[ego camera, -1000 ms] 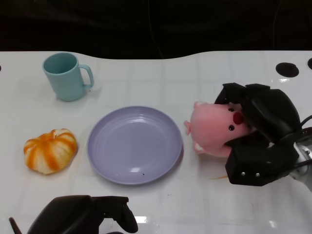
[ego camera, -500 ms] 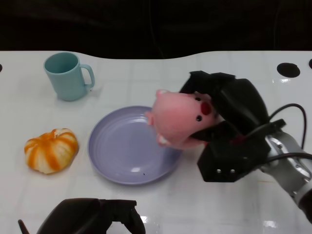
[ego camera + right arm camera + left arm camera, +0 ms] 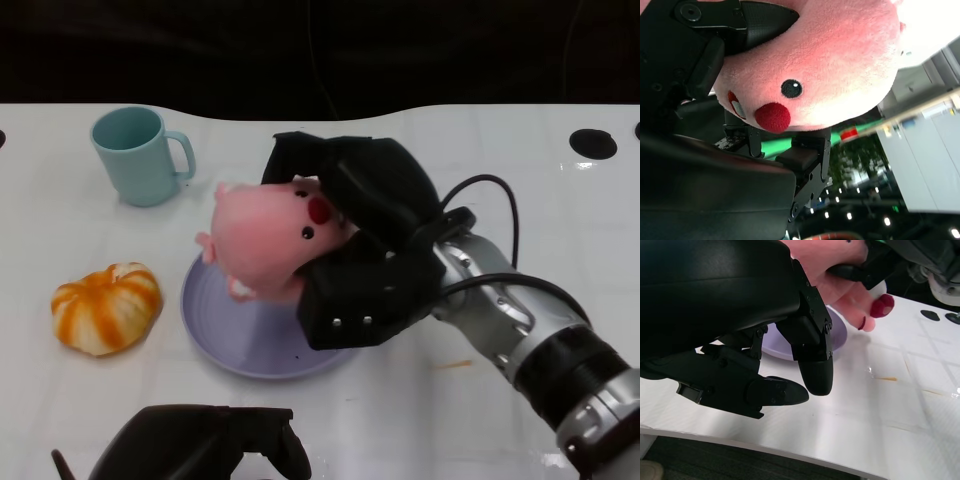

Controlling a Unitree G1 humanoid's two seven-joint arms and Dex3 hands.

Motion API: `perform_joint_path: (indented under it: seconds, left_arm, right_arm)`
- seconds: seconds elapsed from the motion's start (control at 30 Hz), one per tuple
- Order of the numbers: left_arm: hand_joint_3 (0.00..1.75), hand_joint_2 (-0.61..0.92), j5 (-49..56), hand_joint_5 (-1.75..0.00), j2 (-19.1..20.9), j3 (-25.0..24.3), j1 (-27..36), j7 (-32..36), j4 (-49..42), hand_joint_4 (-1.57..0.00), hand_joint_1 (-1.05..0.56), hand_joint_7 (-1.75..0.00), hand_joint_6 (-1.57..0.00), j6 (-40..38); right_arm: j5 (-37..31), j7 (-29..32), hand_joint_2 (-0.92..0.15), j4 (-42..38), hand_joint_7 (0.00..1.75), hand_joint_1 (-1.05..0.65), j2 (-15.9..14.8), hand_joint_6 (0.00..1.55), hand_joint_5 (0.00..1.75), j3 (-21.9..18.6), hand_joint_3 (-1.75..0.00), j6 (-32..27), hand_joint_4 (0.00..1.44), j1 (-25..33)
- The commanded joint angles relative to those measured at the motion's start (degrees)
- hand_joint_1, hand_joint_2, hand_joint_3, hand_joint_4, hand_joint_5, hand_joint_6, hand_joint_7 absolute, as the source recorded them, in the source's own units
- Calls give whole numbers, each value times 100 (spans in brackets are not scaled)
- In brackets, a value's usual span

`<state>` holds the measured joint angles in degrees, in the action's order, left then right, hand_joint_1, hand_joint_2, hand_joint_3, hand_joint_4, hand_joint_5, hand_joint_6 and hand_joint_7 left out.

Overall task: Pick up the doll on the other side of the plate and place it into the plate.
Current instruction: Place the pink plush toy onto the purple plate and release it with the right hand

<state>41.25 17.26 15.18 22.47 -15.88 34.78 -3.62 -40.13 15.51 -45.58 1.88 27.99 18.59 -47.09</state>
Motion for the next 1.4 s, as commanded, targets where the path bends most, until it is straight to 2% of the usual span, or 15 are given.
perform_joint_path:
  seconds: [0.03,0.2,0.23,0.3,0.33,0.37,0.4,0.43,0.47,0.53,0.6,0.73,1.03,1.23,1.4]
  left_arm:
    - [30,92,57,-155,17,-25,27,50,73,-69,-26,-86,-77,-17]
    - [30,92,91,-156,21,-29,16,67,67,-68,-26,-86,-77,12]
    - [30,92,99,-156,20,-30,15,70,64,-69,-26,-86,-77,16]
    - [30,92,107,-155,23,-35,15,62,61,-69,-26,-86,-76,16]
    - [30,92,108,-155,24,-37,15,53,62,-68,-27,-86,-76,11]
    - [31,92,106,-154,24,-39,16,49,62,-68,-27,-86,-76,9]
    - [31,92,97,-153,25,-41,18,46,62,-68,-27,-86,-76,10]
    - [31,92,88,-152,34,-47,21,56,52,-69,-27,-86,-76,30]
    - [31,92,82,-152,41,-51,23,64,45,-69,-27,-86,-76,46]
    - [31,92,66,-151,44,-62,28,79,29,-69,-27,-86,-76,65]
    - [31,92,60,-151,49,-70,26,91,16,-69,-27,-86,-76,86]
    - [30,92,44,-149,46,-82,17,105,-2,-71,-26,-85,-77,103]
    - [31,92,26,-149,41,-109,-2,42,-26,-71,-27,-84,-77,68]
    - [30,92,31,-147,54,-116,-35,10,-31,-70,-26,-83,-77,50]
    - [30,92,-29,-147,95,-157,-46,63,-88,-71,-26,-83,-78,142]
  right_arm:
    - [108,-67,-29,-219,175,-22,129,70,175,6,-131,4,96,-279]
    - [80,-310,-34,-344,168,-21,279,69,175,84,-119,-207,96,-422]
    - [125,-409,-38,-341,134,-21,297,79,175,75,-109,-229,95,-426]
    - [198,-581,-46,-318,85,-20,318,93,174,59,-94,-258,88,-412]
    - [239,-667,-54,-305,56,-22,322,97,169,47,-76,-260,83,-399]
    - [271,-750,-60,-293,40,-22,315,98,162,44,-65,-243,80,-390]
    - [274,-894,-65,-255,26,-25,286,95,151,70,-52,-265,74,-393]
    - [259,-1082,-75,-198,12,-32,248,83,115,104,-35,-317,57,-405]
    - [242,-1219,-82,-148,6,-37,221,75,86,124,-24,-361,51,-409]
    - [137,-1541,-90,-39,1,-49,135,58,51,223,-14,-483,40,-457]
    - [86,-1823,-92,75,0,-59,73,46,40,299,-16,-613,31,-483]
    - [99,-2392,-92,434,0,-71,-18,32,32,325,-17,-916,18,-431]
    - [62,-2890,-92,1050,0,-90,-276,13,28,400,-24,-1144,0,-294]
    - [169,-2943,-92,1630,1,-94,-574,13,31,322,-29,-1018,0,-36]
    - [524,-3055,-92,2450,3,-87,-968,18,42,95,-29,-780,2,541]
